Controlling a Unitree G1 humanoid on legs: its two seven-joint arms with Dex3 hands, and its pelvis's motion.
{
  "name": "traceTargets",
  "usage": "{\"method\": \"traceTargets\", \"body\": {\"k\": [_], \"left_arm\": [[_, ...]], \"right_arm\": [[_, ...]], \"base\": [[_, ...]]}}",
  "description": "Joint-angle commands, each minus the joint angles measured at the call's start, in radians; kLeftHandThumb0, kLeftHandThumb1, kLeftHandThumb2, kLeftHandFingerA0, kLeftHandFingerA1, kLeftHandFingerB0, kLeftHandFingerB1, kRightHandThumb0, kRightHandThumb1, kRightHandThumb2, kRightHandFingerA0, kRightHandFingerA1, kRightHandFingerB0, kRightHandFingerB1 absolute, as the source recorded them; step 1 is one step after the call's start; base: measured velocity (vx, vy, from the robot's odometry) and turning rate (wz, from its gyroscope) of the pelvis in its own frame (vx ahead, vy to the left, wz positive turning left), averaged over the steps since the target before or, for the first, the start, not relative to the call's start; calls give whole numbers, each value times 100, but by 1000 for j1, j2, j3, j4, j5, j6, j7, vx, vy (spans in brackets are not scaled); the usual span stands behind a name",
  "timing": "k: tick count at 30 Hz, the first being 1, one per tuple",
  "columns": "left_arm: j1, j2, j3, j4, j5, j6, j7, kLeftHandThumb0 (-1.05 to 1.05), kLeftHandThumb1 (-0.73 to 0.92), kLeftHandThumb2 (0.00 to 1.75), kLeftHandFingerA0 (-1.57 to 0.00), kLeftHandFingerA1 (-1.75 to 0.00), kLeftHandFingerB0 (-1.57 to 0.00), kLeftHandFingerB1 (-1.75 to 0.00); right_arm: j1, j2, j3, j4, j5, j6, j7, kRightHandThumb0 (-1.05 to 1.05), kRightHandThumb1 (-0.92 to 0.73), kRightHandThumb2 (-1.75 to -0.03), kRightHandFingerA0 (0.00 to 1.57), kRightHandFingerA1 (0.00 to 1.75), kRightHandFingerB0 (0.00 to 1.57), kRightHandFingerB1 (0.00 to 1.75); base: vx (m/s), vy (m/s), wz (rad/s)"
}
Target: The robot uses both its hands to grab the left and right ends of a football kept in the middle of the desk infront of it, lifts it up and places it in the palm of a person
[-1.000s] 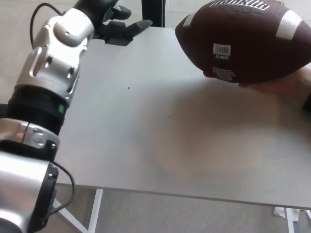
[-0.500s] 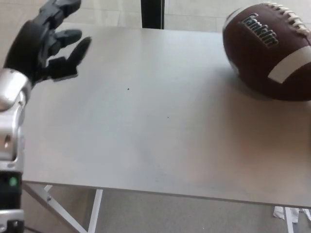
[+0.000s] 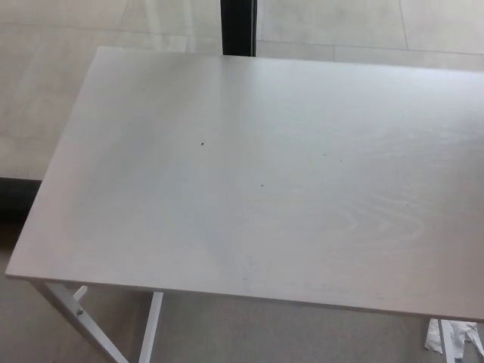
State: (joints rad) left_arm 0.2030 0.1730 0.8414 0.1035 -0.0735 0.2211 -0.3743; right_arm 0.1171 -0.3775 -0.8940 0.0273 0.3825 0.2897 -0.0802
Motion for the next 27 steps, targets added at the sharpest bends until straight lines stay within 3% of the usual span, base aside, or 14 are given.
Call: {"method": "traceTargets", "body": {"k": [1, 2, 3, 4, 7, 9, 11, 12, 15, 16, 21, 25, 26, 27], "left_arm": [[328, 103, 785, 247, -618, -339, -28, -78, 86, 67, -12, -48, -4, -29], [328, 108, 743, 281, -550, -342, 8, -79, 69, 104, -5, -54, 0, -25], [324, 92, 710, 265, -500, -329, 45, -79, 66, 105, -6, -61, 0, -27], [308, 77, 687, 254, -478, -326, 55, -74, 79, 67, -2, -69, -4, -29], [274, 90, 638, 299, -420, -321, 69, -63, 85, 70, 0, -75, -4, -22], [221, 226, 548, 656, -323, -365, 73, -72, 84, 67, -16, -63, -7, -27], [194, 295, 487, 846, -270, -366, 75, -72, 75, 63, -33, -61, -13, -28], [173, 343, 410, 980, -202, -333, 87, -74, 58, 93, -28, -61, -6, -37], [202, 321, 331, 941, -140, -276, 50, -71, 55, 88, -22, -63, -4, -43], [204, 303, 318, 913, -140, -268, 34, -68, 70, 61, -17, -67, -14, -40], [193, 303, 262, 900, -109, -202, 93, -63, 75, 61, -33, -77, -20, -50], [216, 281, 221, 879, -103, -226, 69, -67, 76, 62, -39, -81, -29, -54], [217, 284, 222, 895, -129, -214, 16, -69, 62, 87, -36, -75, -17, -55], [211, 290, 216, 906, -136, -217, 11, -69, 62, 87, -36, -75, -17, -55]], "right_arm": [[180, 80, -573, 122, 205, -429, -122, -75, -84, -66, 42, 40, 20, 28], [168, 55, -557, 222, 191, -452, -129, -74, -83, -66, 39, 45, 24, 29], [160, 30, -543, 289, 184, -415, -145, -82, -69, -77, 37, 52, 17, 36], [141, 15, -539, 312, 196, -355, -165, -77, -78, -64, 82, 133, 19, 30], [117, 23, -509, 299, 186, -260, -189, -71, -71, -62, 100, 125, 18, 35], [122, 0, -460, 285, 194, -77, -149, -48, -75, -64, 61, 130, 11, 33], [107, -17, -437, 295, 189, 6, -159, -51, -65, -86, 61, 123, 5, 26], [77, -29, -419, 315, 194, 78, -182, -39, -77, -63, 43, 140, 5, 30], [0, -46, -392, 391, 184, 102, -231, -44, -66, -91, 55, 109, 2, 27], [-45, -73, -369, 465, 159, 79, -247, -38, -80, -66, 41, 123, 11, 23], [-215, -139, -366, 724, 136, -58, -347, -34, -81, -63, 46, 88, 23, 44], [-165, -121, -300, 755, 84, -62, -252, -46, -77, -62, 67, 115, 26, 38], [-97, -97, -239, 725, 48, -46, -148, -53, -72, -60, 27, 82, 25, 42], [-92, -98, -234, 730, 49, -50, -137, -53, -72, -60, 27, 82, 25, 42]], "base": [[0, 0, 0], [0, 0, 0], [0, 0, 0], [0, 0, 0], [0, 0, 0], [0, 0, 0], [0, 0, 0], [0, 0, 0], [0, 0, 0], [0, 0, 0], [0, 0, 0], [0, 0, 0], [0, 0, 0], [0, 0, 0]]}}
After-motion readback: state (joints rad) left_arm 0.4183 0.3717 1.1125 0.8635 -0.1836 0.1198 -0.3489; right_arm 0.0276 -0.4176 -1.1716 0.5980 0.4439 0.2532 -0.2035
